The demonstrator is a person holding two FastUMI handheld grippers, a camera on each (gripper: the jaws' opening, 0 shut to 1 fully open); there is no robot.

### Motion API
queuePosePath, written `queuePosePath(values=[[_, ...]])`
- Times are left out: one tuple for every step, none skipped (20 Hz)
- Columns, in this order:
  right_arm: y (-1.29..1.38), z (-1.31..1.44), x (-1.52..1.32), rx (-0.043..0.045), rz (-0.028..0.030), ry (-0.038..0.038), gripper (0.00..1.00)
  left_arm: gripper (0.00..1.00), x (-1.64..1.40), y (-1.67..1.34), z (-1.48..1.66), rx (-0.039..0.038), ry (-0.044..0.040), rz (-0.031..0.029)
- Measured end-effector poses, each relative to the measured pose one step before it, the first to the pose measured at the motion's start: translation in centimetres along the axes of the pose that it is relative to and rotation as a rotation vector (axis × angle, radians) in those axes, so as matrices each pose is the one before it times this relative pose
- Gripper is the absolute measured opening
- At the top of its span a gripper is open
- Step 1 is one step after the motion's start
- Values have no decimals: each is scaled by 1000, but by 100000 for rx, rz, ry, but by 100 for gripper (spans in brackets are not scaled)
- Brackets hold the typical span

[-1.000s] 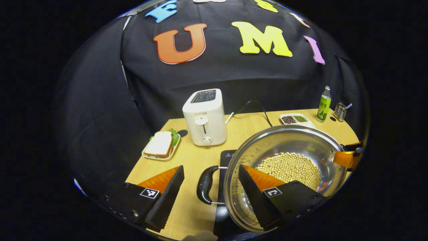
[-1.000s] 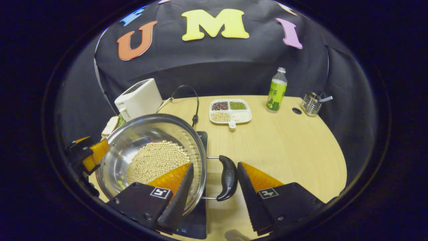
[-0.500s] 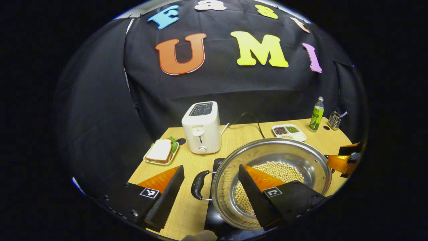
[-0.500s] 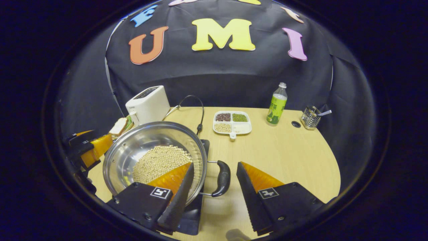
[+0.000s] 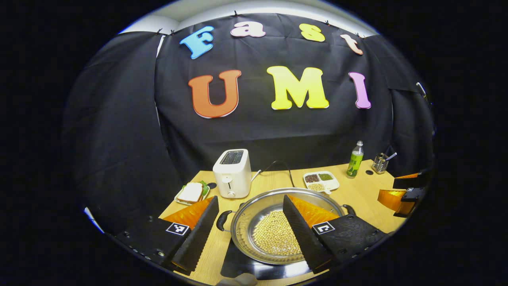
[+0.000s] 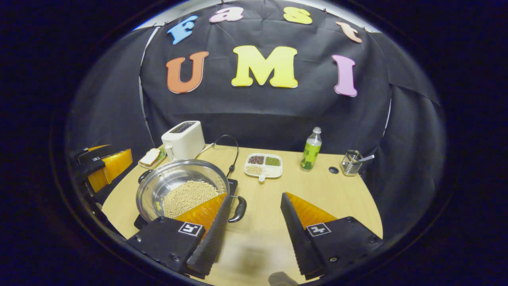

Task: First push the handle of the pot to place it horizontally, then grasp the pot with both hands and set it on the induction cooktop.

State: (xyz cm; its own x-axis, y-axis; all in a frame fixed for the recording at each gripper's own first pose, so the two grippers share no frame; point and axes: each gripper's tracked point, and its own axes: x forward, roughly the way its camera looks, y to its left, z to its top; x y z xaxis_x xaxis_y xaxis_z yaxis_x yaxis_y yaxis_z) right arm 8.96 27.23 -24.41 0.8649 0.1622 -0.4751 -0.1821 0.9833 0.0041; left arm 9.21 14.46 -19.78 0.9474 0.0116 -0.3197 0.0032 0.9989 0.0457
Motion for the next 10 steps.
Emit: queuePosePath(values=[[-657,478,-1129,-308,446,-1343,82,96,-935,-733,987,835,-1810,109],[-850,586,-1256,-211,374,-2124,84,96,-972,-976,890,-433,-1811,-632],[-962,818,-1246,-557,142,-2289,88,96,-1017,-1194,908,-1091,-1094,-840],[-1124,937,-1292,-876,-179,-2554,92,96,-1077,-984,880,-592,-1247,-157],[-1288,1001,-1365,-625,-611,-3215,93,96,-1082,-1017,882,-357,-882,-365],[-1270,1177,-1319,120,-183,-2739,96,96,-1354,-1244,1393,-25,-2322,-1078],[-1190,996,-1331,213,-175,-2708,98,96,-939,-1091,1168,-296,-1525,-833],[-1439,1126,-1334,148,-438,-2773,98,96,-1019,-1025,1262,-681,-2182,-500],[-1681,1147,-1183,31,-884,-2353,98,96,-960,-1052,1209,-915,-1244,-768],[-1584,1077,-1198,817,-566,-2703,98,96,-904,-992,1174,-966,-1850,-281]])
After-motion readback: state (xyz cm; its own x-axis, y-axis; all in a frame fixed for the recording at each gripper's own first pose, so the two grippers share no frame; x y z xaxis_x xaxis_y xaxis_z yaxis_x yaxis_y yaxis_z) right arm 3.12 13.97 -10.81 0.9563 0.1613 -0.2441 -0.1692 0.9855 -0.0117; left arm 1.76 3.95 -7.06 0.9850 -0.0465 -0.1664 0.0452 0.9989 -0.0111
